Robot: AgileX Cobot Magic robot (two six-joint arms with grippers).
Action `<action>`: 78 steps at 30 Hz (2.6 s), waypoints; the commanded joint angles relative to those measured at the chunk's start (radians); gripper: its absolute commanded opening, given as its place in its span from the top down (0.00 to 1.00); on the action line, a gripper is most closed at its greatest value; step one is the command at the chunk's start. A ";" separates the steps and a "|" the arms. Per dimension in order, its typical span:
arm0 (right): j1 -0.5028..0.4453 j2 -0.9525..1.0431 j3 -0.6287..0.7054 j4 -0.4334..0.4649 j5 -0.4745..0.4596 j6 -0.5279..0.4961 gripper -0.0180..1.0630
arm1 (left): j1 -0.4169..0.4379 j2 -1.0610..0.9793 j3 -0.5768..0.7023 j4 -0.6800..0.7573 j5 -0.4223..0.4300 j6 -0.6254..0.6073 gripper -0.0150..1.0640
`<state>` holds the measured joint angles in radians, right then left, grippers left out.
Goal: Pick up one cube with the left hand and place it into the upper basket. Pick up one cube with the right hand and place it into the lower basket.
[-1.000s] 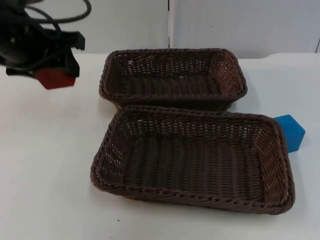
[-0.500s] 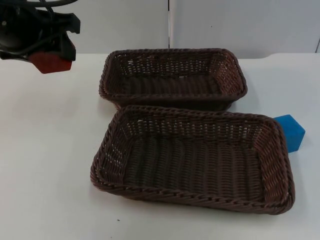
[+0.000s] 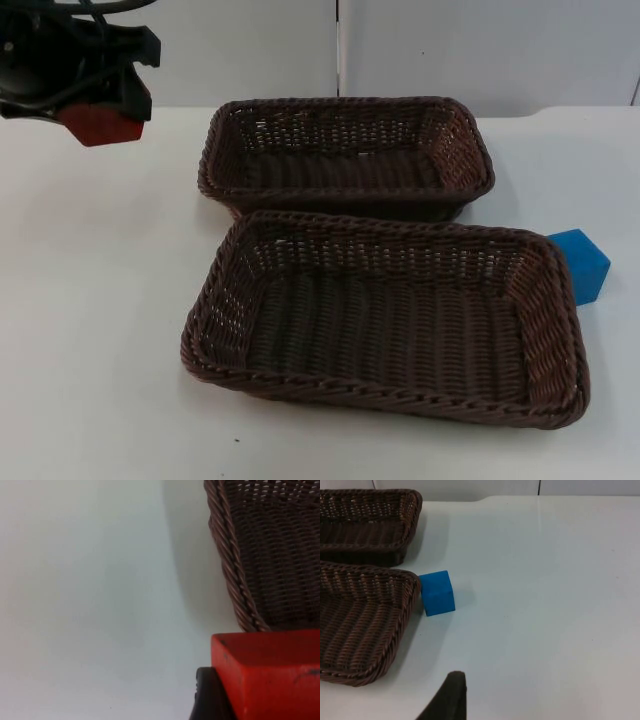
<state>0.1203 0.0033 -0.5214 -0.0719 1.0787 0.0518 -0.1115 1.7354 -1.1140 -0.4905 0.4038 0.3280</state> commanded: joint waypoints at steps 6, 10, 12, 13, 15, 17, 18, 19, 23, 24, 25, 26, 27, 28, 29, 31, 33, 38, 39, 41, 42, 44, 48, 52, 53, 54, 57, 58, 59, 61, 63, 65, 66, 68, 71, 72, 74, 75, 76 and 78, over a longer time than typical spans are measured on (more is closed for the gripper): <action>-0.007 -0.003 0.005 -0.003 0.001 -0.001 0.01 | -0.007 -0.012 0.002 -0.012 -0.022 0.003 0.99; -0.007 -0.003 0.005 -0.003 0.001 -0.001 0.01 | -0.007 -0.012 0.000 -0.019 -0.036 0.004 0.99; -0.007 -0.003 0.005 -0.003 0.001 -0.001 0.01 | -0.007 -0.012 0.000 -0.019 -0.050 0.007 0.99; -0.007 -0.003 0.005 -0.003 0.001 -0.001 0.01 | -0.007 -0.012 0.000 -0.019 -0.054 0.007 0.99; -0.007 -0.003 0.005 -0.003 0.001 -0.001 0.01 | -0.007 -0.012 -0.001 -0.019 -0.056 0.007 0.99; -0.007 -0.003 0.005 -0.003 0.001 -0.001 0.01 | -0.007 -0.010 -0.020 -0.017 -0.050 0.015 0.99; -0.007 -0.003 0.005 -0.003 0.001 -0.001 0.01 | -0.007 -0.010 -0.034 -0.017 -0.038 0.023 0.99; -0.007 -0.003 0.005 -0.003 0.001 -0.001 0.01 | -0.007 -0.010 -0.050 -0.019 -0.022 0.030 0.99; -0.007 -0.003 0.005 -0.003 0.001 -0.001 0.01 | -0.007 -0.010 -0.107 -0.021 0.002 0.033 0.99; -0.007 -0.003 0.005 -0.003 0.001 -0.001 0.01 | -0.007 -0.008 -0.123 -0.021 0.007 0.033 0.99; -0.007 -0.003 0.005 -0.003 0.001 -0.001 0.01 | -0.007 -0.008 -0.136 -0.021 0.007 0.033 0.99; -0.007 -0.003 0.005 -0.003 0.001 -0.001 0.01 | -0.007 -0.008 -0.152 -0.024 0.012 0.033 0.99; -0.007 -0.003 0.005 -0.003 0.001 -0.001 0.01 | -0.007 -0.008 -0.152 -0.024 0.012 0.033 0.99; -0.007 -0.003 0.005 -0.003 0.001 -0.001 0.01 | -0.007 -0.008 -0.173 -0.027 0.024 0.033 0.99; -0.007 -0.003 0.005 -0.003 0.001 -0.001 0.01 | -0.007 -0.006 -0.191 -0.028 0.034 0.033 0.99; -0.007 -0.003 0.005 -0.003 0.001 -0.001 0.01 | -0.015 0.008 -0.225 -0.028 0.066 0.033 0.99; -0.007 -0.003 0.005 -0.003 0.001 -0.001 0.01 | -0.020 0.020 -0.244 -0.026 0.084 0.033 0.99; -0.007 -0.003 0.005 -0.003 0.001 -0.001 0.01 | -0.062 0.085 -0.317 -0.022 0.131 0.042 0.99; -0.007 -0.003 0.005 -0.003 0.001 -0.001 0.01 | -0.075 0.109 -0.339 -0.022 0.145 0.042 0.99; -0.007 -0.003 0.005 -0.003 0.001 -0.001 0.01 | -0.103 0.158 -0.381 -0.020 0.172 0.042 0.99; -0.007 -0.003 0.005 -0.003 0.001 -0.001 0.01 | -0.116 0.177 -0.405 -0.015 0.186 0.042 0.99; -0.007 -0.003 0.005 -0.003 0.001 -0.001 0.01 | -0.133 0.201 -0.430 -0.010 0.197 0.046 0.99; -0.007 -0.003 0.005 -0.003 0.001 -0.001 0.01 | -0.184 0.287 -0.527 0.012 0.213 0.053 0.99; -0.007 -0.003 0.005 -0.003 0.001 -0.001 0.01 | -0.209 0.359 -0.618 0.012 0.242 0.053 0.99; -0.007 -0.003 0.005 -0.003 0.001 -0.001 0.01 | -0.216 0.384 -0.643 0.012 0.254 0.053 0.99; -0.007 -0.003 0.005 -0.003 0.001 -0.001 0.01 | -0.225 0.411 -0.671 0.016 0.261 0.053 0.99; -0.007 -0.003 0.005 -0.003 0.001 -0.001 0.01 | -0.239 0.454 -0.718 0.030 0.262 0.053 0.99; -0.007 -0.003 0.005 -0.003 0.001 -0.001 0.01 | -0.244 0.489 -0.755 0.032 0.262 0.053 0.99; -0.007 -0.003 0.005 -0.003 0.001 -0.001 0.01 | -0.244 0.489 -0.755 0.032 0.262 0.053 0.99; -0.007 -0.003 0.005 -0.003 0.001 -0.001 0.01 | -0.250 0.534 -0.803 0.039 0.262 0.053 0.99; -0.007 -0.003 0.005 -0.003 0.001 -0.001 0.01 | -0.252 0.571 -0.847 0.039 0.264 0.053 0.99; -0.007 -0.003 0.005 -0.003 0.001 -0.001 0.01 | -0.255 0.592 -0.867 0.039 0.264 0.053 0.99; -0.007 -0.003 0.005 -0.003 0.001 -0.001 0.01 | -0.255 0.612 -0.883 0.043 0.262 0.053 0.99; -0.007 -0.003 0.005 -0.003 0.001 -0.001 0.01 | -0.255 0.648 -0.919 0.043 0.261 0.053 0.99; -0.007 -0.003 0.005 -0.003 0.001 -0.001 0.01 | -0.259 0.685 -0.945 0.039 0.250 0.053 0.99; -0.007 -0.003 0.005 -0.003 0.001 -0.001 0.01 | -0.259 0.696 -0.954 0.037 0.241 0.053 0.99; -0.007 -0.003 0.005 -0.005 0.001 -0.001 0.01 | -0.259 0.720 -0.958 0.032 0.214 0.053 0.99; -0.007 -0.003 0.005 -0.005 0.001 -0.001 0.01 | -0.259 0.720 -0.958 0.032 0.214 0.053 0.99; -0.007 -0.003 0.005 -0.005 0.001 -0.001 0.01 | -0.259 0.736 -0.965 0.032 0.212 0.053 0.99; -0.007 -0.003 0.005 -0.005 0.001 -0.001 0.01 | -0.259 0.754 -0.965 0.032 0.209 0.053 0.99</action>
<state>0.1203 0.0033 -0.5214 -0.0737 1.0787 0.0518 -0.3642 2.4727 -2.0693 -0.4510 0.6348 0.3766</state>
